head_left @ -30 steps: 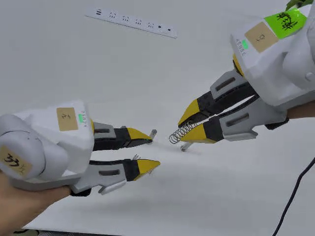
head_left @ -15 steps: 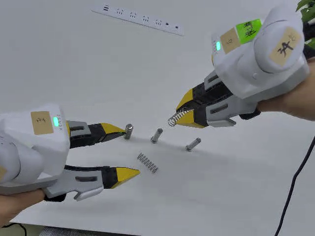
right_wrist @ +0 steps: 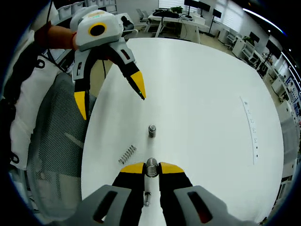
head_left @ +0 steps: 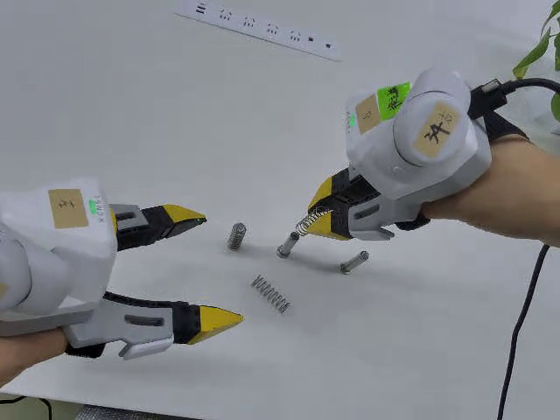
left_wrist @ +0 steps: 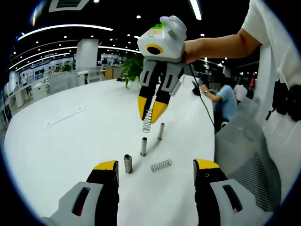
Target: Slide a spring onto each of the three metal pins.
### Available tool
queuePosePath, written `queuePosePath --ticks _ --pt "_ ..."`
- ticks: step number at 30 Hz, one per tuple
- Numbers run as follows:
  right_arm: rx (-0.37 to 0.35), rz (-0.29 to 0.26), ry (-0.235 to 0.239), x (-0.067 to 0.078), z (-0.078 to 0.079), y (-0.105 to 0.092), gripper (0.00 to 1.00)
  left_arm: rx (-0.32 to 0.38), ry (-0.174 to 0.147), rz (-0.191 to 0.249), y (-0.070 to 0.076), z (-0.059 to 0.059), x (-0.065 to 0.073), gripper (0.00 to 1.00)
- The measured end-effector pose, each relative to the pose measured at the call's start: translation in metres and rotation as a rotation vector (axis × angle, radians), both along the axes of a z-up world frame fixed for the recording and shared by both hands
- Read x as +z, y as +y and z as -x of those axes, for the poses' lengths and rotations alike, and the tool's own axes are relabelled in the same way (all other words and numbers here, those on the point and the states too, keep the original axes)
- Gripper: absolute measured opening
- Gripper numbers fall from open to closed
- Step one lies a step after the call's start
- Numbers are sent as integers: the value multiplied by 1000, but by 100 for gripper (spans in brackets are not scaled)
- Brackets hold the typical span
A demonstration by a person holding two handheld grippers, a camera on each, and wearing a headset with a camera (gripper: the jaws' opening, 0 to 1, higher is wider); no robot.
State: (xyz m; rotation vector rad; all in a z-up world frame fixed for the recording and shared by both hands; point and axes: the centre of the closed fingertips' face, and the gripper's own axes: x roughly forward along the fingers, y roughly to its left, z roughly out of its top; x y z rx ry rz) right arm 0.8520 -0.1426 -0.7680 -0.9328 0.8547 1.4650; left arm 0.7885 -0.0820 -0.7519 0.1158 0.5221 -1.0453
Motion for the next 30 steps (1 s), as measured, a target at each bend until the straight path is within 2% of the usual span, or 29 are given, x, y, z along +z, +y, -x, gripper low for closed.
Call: queuePosePath --ticks 6,30 --pt "-8 3 14 -8 -3 2 12 1 4 9 -1 0 -2 68" --pt "10 30 30 -23 -1 2 12 12 9 21 -1 -1 -5 73"
